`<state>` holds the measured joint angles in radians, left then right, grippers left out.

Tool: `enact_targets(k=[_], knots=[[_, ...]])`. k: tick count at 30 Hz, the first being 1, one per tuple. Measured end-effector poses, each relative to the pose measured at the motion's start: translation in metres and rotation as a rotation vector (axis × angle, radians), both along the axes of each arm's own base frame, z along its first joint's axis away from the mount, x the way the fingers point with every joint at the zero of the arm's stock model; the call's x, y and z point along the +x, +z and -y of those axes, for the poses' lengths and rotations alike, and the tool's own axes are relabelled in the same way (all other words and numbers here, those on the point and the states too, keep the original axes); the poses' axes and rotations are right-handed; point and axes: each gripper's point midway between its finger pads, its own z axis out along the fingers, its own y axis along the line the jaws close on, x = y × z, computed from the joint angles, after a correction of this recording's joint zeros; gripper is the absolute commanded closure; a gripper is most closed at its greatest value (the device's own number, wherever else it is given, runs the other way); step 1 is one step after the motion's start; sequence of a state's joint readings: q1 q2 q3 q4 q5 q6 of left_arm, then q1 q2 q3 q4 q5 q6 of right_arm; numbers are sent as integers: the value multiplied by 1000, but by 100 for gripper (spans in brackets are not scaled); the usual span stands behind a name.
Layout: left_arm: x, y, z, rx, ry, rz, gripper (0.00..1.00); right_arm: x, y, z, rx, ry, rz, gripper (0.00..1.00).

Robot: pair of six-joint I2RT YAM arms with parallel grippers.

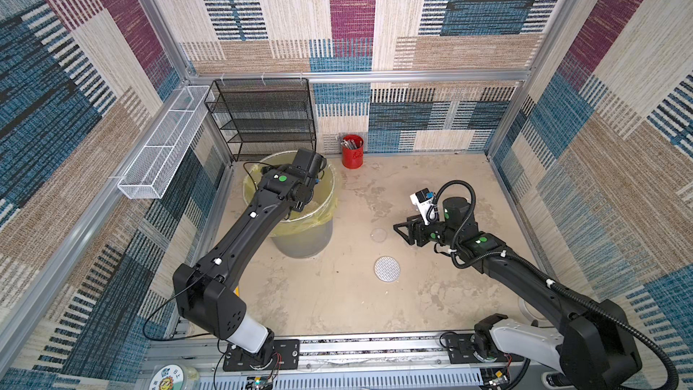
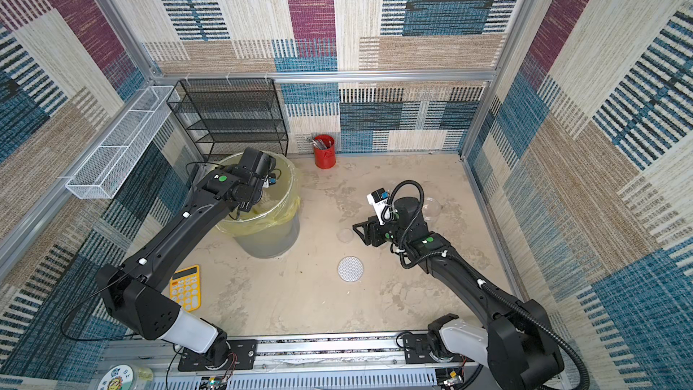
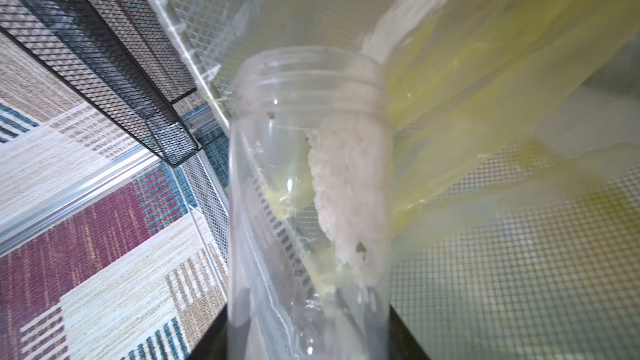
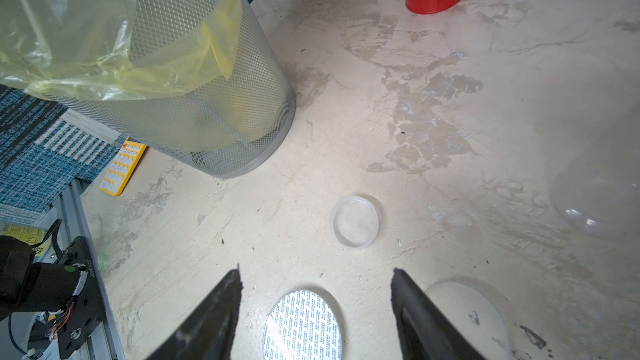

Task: Empty moldy rice from jars
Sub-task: Pour the moldy rice from the jar into the trash bin.

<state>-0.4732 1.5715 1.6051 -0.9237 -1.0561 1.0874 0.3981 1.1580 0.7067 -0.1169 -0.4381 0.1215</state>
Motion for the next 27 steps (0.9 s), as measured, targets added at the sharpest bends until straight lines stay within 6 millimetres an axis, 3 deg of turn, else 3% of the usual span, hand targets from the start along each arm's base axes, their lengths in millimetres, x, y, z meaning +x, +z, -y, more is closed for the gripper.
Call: enact_targets(k=[3, 7, 17, 19, 22, 25, 27], knots=[[6, -4, 16, -9, -43, -8, 100, 0, -1, 0, -1, 0, -3, 30], [0, -1, 2, -1, -18, -5, 100, -1, -2, 0, 0, 2, -6, 30], [-2, -27, 1, -6, -40, -80, 100, -1, -3, -1, -3, 8, -10, 30], [-1, -21, -2, 0, -26, -61, 100, 0, -3, -1, -3, 8, -10, 30], [0, -22, 13, -20, -70, -63, 100, 2, -5, -2, -6, 10, -12, 30], [-5, -17, -4, -19, -32, -54, 100, 2, -3, -2, -5, 10, -9, 30], [-9, -17, 4, -13, -55, -54, 100, 1, -3, -2, 0, 13, -2, 30]])
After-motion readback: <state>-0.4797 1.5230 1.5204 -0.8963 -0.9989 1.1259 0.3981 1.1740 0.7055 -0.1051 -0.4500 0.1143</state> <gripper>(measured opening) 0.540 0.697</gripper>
